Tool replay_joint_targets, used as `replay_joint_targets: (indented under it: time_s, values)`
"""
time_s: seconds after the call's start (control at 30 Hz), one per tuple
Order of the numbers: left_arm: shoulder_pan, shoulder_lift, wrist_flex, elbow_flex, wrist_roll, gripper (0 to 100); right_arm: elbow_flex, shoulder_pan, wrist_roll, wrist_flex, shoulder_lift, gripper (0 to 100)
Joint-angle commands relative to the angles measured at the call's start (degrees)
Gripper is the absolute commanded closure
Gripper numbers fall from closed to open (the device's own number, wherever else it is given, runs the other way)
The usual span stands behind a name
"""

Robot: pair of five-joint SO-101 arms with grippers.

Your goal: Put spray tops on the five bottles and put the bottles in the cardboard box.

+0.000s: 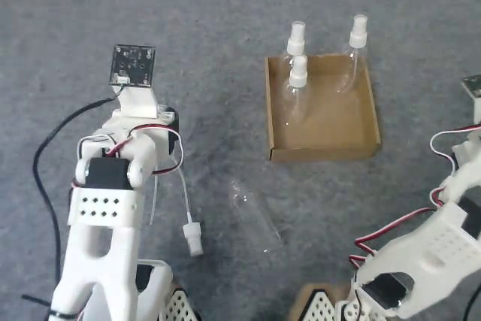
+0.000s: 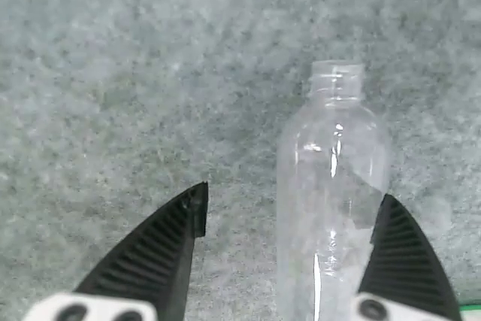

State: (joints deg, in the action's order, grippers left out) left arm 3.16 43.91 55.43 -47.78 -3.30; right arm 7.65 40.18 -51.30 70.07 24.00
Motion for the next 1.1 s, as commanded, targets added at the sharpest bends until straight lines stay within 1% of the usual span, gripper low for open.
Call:
replay_joint_targets:
  time_s: [0.0, 0.13, 0.43, 0.5, 0.67, 0.8, 0.9, 0.97, 1.07]
  values:
    - [0.18, 2.2, -1.67, 0.31, -0.53, 99, 4.92, 0.4, -0.62, 0.92, -2.15, 72.2]
    - [0.18, 2.2, -2.64, -0.66, -0.53, 99, 7.91, 0.57, -0.79, 0.31, -1.19, 72.3]
    - [0.18, 2.46, -2.64, -1.1, -0.53, 99, 12.84, -0.13, -0.79, 0.13, 10.15, 72.6]
    - [0.09, 2.29, -2.64, -1.1, -0.53, 99, 12.84, -0.13, -0.7, 0.4, 10.86, 76.7]
    - [0.09, 2.29, -2.64, -1.1, -0.53, 99, 13.1, -0.57, -0.44, 6.11, 10.59, 91.9]
    - [0.09, 2.29, -2.64, -1.1, -0.53, 99, 13.19, -1.1, -0.35, 7.16, 10.51, 98.9]
    - [0.09, 2.29, -2.64, -1.19, -0.53, 99, 13.98, -1.98, 0.44, 8.57, 8.31, 99.2]
    - [0.09, 2.37, -2.64, -1.19, -0.53, 99, 15.47, -2.95, 3.34, 11.47, 5.23, 99.2]
    - [0.0, 2.73, -2.55, -1.19, -0.35, 99, 17.32, -6.73, 7.21, 16.22, -1.19, 99.2]
